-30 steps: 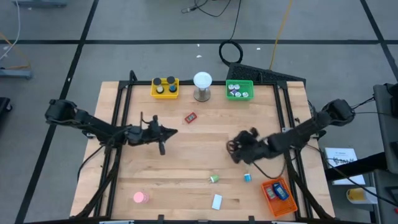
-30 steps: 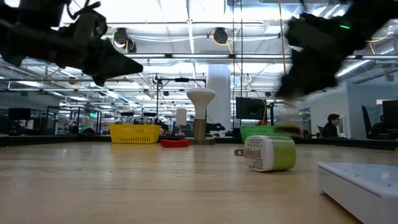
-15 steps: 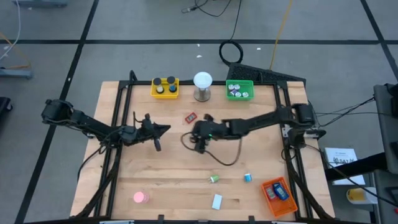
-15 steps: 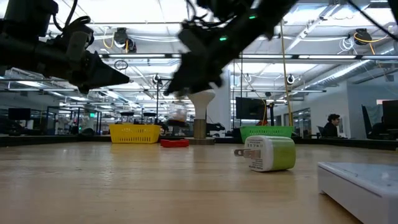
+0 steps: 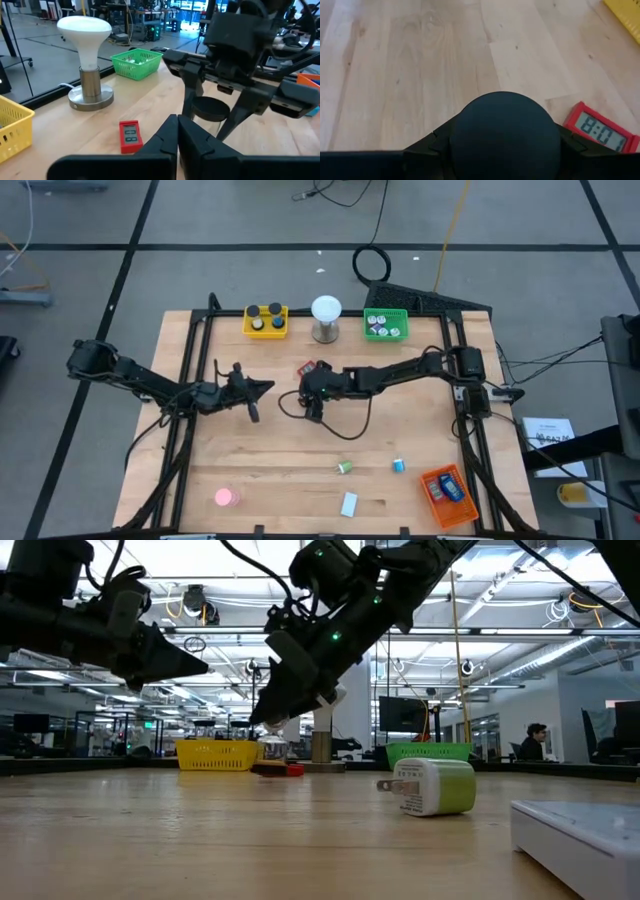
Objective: Pick & Place Office items
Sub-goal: Put the orange hourglass into the yellow bin
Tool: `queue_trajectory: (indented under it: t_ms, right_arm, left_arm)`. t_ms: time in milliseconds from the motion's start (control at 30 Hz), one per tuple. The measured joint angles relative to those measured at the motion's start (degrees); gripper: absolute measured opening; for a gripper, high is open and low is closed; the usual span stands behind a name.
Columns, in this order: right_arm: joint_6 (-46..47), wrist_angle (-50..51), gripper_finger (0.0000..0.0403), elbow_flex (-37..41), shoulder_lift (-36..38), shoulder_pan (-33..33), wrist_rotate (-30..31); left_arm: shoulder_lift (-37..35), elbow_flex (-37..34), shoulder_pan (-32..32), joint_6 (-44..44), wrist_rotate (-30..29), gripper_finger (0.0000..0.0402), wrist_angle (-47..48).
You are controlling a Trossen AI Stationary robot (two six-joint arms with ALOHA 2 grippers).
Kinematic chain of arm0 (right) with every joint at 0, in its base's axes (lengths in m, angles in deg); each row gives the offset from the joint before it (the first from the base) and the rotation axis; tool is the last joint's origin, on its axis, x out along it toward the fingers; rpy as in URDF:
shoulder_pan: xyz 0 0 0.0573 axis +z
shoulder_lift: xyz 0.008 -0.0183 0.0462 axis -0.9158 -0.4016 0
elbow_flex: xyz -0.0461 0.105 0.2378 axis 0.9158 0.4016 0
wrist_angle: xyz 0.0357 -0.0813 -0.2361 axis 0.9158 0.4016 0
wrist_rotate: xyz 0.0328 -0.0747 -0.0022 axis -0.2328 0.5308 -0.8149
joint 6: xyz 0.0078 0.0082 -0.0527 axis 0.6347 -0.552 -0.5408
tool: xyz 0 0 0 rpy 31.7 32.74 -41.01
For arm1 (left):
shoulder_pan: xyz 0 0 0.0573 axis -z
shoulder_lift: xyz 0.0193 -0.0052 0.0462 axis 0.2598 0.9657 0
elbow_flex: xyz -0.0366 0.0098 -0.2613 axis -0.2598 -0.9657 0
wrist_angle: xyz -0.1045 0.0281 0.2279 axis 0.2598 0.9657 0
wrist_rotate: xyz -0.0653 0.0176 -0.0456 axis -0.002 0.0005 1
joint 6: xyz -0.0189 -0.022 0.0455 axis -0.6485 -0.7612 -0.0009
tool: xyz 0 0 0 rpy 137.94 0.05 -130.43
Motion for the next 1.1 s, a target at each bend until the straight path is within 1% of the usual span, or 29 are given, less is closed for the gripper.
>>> queue_trajectory:
  t_ms: [100, 200, 367, 467, 600, 667, 833, 1000, 1100]
  right_arm:
    - [-0.7, -0.1, 0.0188, 0.0, 0.0, -0.1, -0.1]
    - [-1.0, 0.3, 0.0189, 0.0, 0.0, -0.6, -0.1]
    - [-0.9, 0.2, 0.0189, 0.0, 0.0, -1.0, 0.0]
    - [-0.9, -0.8, 0.019, 0.0, 0.0, -1.0, -0.1]
    - [-0.9, -0.1, 0.02, 0.0, 0.0, -1.0, -0.1]
    - [-0.8, 0.0, 0.0199, 0.0, 0.0, -1.0, -0.1]
    - [-0.8, -1.1, 0.0196, 0.1, -0.8, -0.9, 0.0]
    - [-0.8, -1.7, 0.0224, 0.0, -0.7, -0.9, 0.1]
    - [-0.8, -1.5, 0.0242, 0.0, -0.7, -0.8, 0.1]
  left_arm:
    - [0.0, 0.0, -0.3, -1.2, 0.0, 0.0013, 0.0]
    - [0.0, 0.0, -0.8, -2.4, 0.0, 0.0011, -0.3]
    - [0.0, 0.0, -1.9, -0.7, 0.7, 0.0003, -0.4]
    - [0.0, 0.0, -2.6, -1.5, 0.7, 0.0011, -0.4]
    - [0.0, 0.0, -3.1, -2.4, 2.6, 0.0024, 0.1]
    - [0.0, 0.0, -3.3, -2.5, 4.0, 0.0027, 0.2]
    - [0.0, 0.0, -3.4, -2.9, 4.2, 0.0028, 0.4]
    - [0.0, 0.0, -3.4, -3.3, 4.2, 0.003, 0.6]
    - [0.0, 0.0, -3.4, -4.0, 4.2, 0.0039, 1.0]
